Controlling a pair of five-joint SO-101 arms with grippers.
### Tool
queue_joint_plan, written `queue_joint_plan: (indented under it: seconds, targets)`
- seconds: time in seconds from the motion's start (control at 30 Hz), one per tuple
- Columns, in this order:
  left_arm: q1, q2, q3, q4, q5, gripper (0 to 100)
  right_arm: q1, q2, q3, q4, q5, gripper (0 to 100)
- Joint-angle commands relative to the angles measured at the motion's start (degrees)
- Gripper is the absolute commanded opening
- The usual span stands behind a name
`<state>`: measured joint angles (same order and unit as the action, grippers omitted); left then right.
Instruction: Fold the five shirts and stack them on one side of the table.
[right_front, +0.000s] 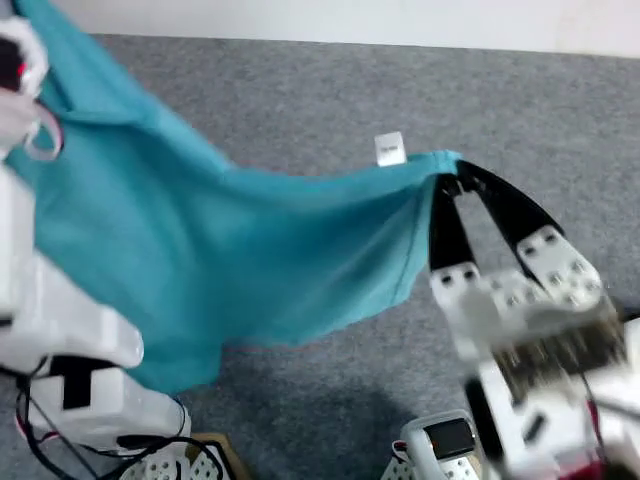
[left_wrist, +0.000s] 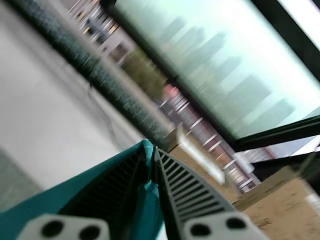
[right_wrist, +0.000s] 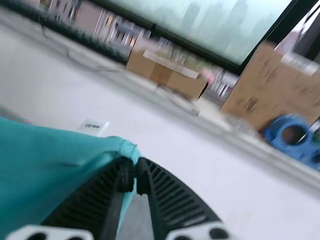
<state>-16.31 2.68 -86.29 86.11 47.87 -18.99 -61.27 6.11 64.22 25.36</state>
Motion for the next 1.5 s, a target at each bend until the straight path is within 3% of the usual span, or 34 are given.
queue_joint_plan:
  seconds: [0.0, 0.63, 0.9, 1.07, 1.2, 1.37, 1.47]
  targets:
    - [-1.98, 6.81, 1.71, -0.35, 0.35, 1, -0.31, 6.55, 1.27, -1.36, -0.70, 0.7]
    - [-1.80, 46.02, 1.27, -28.75, 0.44, 1, 1.54, 40.48, 12.18, -41.80, -0.35, 0.7]
    - [-2.15, 53.67, 1.27, -30.33, 0.44, 1, 3.30, 52.09, 11.65, -46.73, -0.35, 0.7]
    - [-2.15, 53.76, -2.24, -17.93, -0.62, 1, 3.47, 52.26, 12.09, -45.14, -0.35, 0.7]
    - [-1.89, 53.49, -9.89, -1.23, -7.65, 1, 3.12, 52.09, 11.74, -38.81, -0.62, 0.7]
    - [-2.07, 49.54, -9.01, 14.33, -9.23, 1, 3.03, 48.31, 12.97, -33.80, -0.62, 0.7]
    - [-4.53, 49.63, -8.57, 16.09, -9.23, 1, 2.95, 43.38, 17.10, -31.60, -0.70, 0.7]
